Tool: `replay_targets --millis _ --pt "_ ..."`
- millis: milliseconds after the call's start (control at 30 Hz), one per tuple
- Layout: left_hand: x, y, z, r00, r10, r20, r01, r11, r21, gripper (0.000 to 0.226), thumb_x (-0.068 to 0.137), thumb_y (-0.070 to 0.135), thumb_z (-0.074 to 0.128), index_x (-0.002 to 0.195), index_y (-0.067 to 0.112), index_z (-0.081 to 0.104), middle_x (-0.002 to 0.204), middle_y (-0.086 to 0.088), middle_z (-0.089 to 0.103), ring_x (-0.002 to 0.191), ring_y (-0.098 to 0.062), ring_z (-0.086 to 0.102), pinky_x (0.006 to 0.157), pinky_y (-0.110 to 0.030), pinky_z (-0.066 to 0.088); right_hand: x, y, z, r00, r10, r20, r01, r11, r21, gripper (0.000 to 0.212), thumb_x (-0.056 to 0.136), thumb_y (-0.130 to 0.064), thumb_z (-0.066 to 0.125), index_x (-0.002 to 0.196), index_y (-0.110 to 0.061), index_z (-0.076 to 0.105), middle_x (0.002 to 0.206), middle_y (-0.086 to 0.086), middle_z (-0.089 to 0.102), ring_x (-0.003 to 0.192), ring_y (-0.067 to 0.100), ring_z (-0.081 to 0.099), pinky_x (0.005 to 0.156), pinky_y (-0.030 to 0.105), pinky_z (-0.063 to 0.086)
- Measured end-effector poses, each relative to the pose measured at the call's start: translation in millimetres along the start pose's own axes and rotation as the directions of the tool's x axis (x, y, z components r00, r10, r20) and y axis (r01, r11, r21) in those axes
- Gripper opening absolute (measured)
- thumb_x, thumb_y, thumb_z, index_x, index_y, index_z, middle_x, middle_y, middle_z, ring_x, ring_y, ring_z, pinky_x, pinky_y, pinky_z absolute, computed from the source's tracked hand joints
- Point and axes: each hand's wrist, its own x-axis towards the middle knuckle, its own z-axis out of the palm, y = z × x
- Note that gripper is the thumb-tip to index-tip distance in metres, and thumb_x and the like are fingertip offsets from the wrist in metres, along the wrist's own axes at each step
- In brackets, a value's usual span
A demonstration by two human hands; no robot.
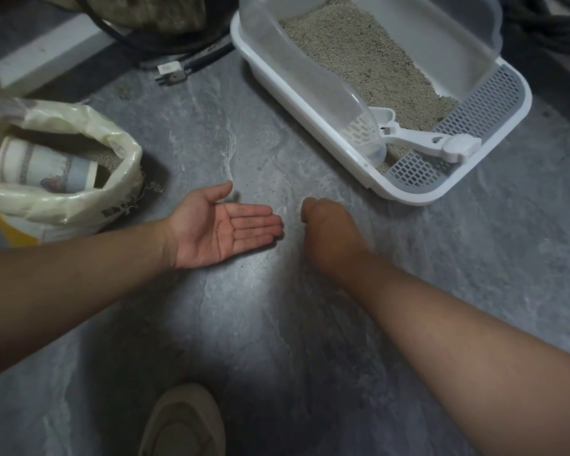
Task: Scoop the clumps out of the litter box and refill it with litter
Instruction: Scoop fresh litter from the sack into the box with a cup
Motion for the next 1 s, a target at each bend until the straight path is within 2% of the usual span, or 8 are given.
replay_targets --millis 200,333,400,467,567,700,833,1000 --pt "0.4 -1.2 3.7 1.000 -0.004 -0.002 0.004 1.000 0.008 0.074 0.103 0.051 0.035 0.124 -0.015 0.061 0.133 -0.035 0.058 0.122 -0.049 0.060 0.103 -0.055 0.048 -2.9 -2.1 0.0 0.999 -0.028 0.031 0.029 1.000 -0.005 0.032 0.083 0.011 0.049 0.096 -0.016 0.036 0.107 0.017 0.056 0.099 0.032 0.055 0.071 0.033 0.034" --pt "0.5 -1.3 2.6 1.000 -0.008 -0.013 0.008 1.000 0.010 0.074 0.103 0.051 0.036 0.123 -0.016 0.061 0.133 -0.035 0.059 0.121 -0.050 0.060 0.102 -0.056 0.048 -6.4 12.1 -0.8 0.997 -0.004 -0.081 0.008 0.999 0.054 0.019 0.086 -0.003 0.061 0.102 -0.008 0.053 0.111 0.016 0.055 0.104 0.034 0.054 0.080 0.036 0.041" --pt "0.6 -1.5 1.5 1.000 -0.008 -0.018 0.008 1.000 0.010 0.074 0.103 0.051 0.036 0.123 -0.016 0.061 0.133 -0.035 0.059 0.121 -0.051 0.060 0.102 -0.056 0.048 -8.1 20.4 -2.4 0.995 0.055 -0.082 -0.049 0.996 0.069 0.030 0.087 -0.022 0.070 0.109 -0.007 0.058 0.115 0.015 0.055 0.107 0.031 0.053 0.087 0.036 0.042" --pt "1.2 -1.5 1.2 1.000 -0.011 -0.020 0.011 1.000 0.015 0.074 0.103 0.051 0.035 0.123 -0.016 0.061 0.133 -0.035 0.059 0.121 -0.051 0.060 0.103 -0.056 0.047 -9.7 25.2 -2.3 0.996 0.075 -0.055 -0.071 0.995 0.063 0.037 0.084 -0.030 0.075 0.110 -0.008 0.060 0.115 0.013 0.055 0.107 0.029 0.053 0.084 0.032 0.041" --pt "2.0 -1.7 2.8 1.000 -0.015 -0.017 0.016 0.999 0.029 0.074 0.103 0.051 0.036 0.123 -0.016 0.061 0.133 -0.035 0.059 0.121 -0.050 0.060 0.103 -0.056 0.047 -10.6 26.1 -0.5 0.997 0.051 -0.051 -0.048 0.997 0.068 0.030 0.083 -0.026 0.075 0.105 -0.008 0.065 0.109 0.011 0.057 0.101 0.027 0.055 0.076 0.027 0.037" --pt "2.6 -2.2 4.4 1.000 -0.016 -0.021 0.017 0.999 0.043 0.075 0.103 0.051 0.037 0.126 -0.016 0.060 0.133 -0.035 0.058 0.122 -0.051 0.060 0.103 -0.056 0.047 -8.1 21.9 0.0 0.998 0.009 -0.055 -0.007 0.999 0.052 0.016 0.089 -0.017 0.065 0.101 -0.007 0.071 0.104 0.012 0.062 0.097 0.028 0.060 0.081 0.031 0.045" --pt "2.6 -3.6 3.4 0.999 -0.028 -0.020 0.028 0.999 0.044 0.074 0.103 0.051 0.037 0.133 -0.015 0.054 0.134 -0.035 0.058 0.123 -0.050 0.059 0.104 -0.055 0.047 -4.5 18.1 1.3 1.000 -0.011 -0.024 0.011 1.000 -0.022 0.018 0.094 -0.011 0.056 0.099 -0.006 0.072 0.100 0.013 0.065 0.093 0.029 0.063 0.078 0.033 0.049" --pt "1.9 -4.4 4.6 0.999 -0.026 -0.023 0.027 0.999 0.040 0.073 0.103 0.051 0.036 0.134 -0.014 0.053 0.133 -0.035 0.059 0.123 -0.050 0.059 0.105 -0.054 0.046 -6.3 12.0 -0.5 0.997 -0.024 0.075 0.032 0.993 -0.116 0.020 0.094 -0.004 0.049 0.111 -0.003 0.060 0.115 0.018 0.058 0.107 0.033 0.058 0.076 0.031 0.037"
